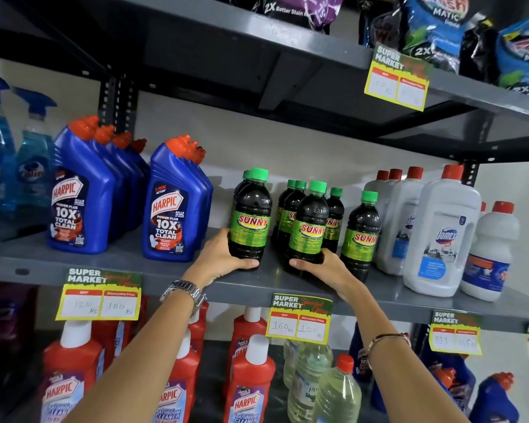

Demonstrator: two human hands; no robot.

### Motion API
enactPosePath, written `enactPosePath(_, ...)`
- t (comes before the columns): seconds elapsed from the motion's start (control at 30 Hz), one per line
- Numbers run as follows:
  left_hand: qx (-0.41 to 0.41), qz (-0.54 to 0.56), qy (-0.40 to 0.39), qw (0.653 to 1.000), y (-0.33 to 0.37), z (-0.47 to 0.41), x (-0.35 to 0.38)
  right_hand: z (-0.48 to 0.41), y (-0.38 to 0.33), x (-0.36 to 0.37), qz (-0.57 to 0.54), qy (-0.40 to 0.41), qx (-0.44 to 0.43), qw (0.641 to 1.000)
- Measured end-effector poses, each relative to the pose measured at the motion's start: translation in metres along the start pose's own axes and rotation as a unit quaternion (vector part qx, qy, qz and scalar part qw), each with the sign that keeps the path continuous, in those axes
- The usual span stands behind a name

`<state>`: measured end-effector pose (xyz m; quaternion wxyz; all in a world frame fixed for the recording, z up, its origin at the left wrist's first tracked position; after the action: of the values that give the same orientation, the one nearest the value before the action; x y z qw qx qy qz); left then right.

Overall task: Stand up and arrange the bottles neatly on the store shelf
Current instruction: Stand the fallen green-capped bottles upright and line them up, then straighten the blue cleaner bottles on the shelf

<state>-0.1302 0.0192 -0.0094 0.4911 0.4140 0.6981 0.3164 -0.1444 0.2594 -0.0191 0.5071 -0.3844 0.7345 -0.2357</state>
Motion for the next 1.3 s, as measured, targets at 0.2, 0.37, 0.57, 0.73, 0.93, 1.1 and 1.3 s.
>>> enactPosePath(0.2,-0.004,-0.017,0.003,1.0,-0.002,-0.001,0.0,0.002,0.0,0.002,-0.003,-0.007,0.013,1.0)
enactPosePath(0.37,0.012,-0.047,-0.01,0.999,0.008,0.006,0.002,0.025,-0.01,-0.006,-0.016,0.018,0.029,0.999)
enactPosePath(0.57,0.157,0.027,0.178,0.971,0.029,0.058,-0.067,0.093,-0.109,-0.014,0.071,0.301,-0.18,0.934)
enactPosePath(0.73,0.155,0.07,0.464,0.87,-0.008,0.096,-0.186,0.061,-0.19,0.119,0.063,0.039,-0.261,0.963)
enactPosePath(0.93,-0.073,-0.052,0.384,0.919,-0.077,0.065,-0.237,0.02,-0.191,0.177,0.005,0.023,-0.149,0.989)
enactPosePath(1.1,-0.084,-0.106,0.3,0.944,-0.087,0.053,-0.238,0.008,-0.174,0.182,-0.003,0.026,-0.115,0.993)
enactPosePath(1.3,-0.087,-0.107,0.295,0.946,-0.089,0.057,-0.245,0.005,-0.163,0.186,-0.055,0.01,-0.096,0.994)
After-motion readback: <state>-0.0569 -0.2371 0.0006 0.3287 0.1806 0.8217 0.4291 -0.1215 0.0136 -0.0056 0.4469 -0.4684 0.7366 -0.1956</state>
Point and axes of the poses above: each hand's wrist, its own z-axis away from the middle knuckle, its own x-axis out of the palm, y = z × x, the point moved 10 cm from there along -z, towards the middle knuckle, and after that the axes turned 8 degrees about -x, right-handed, at the moved point
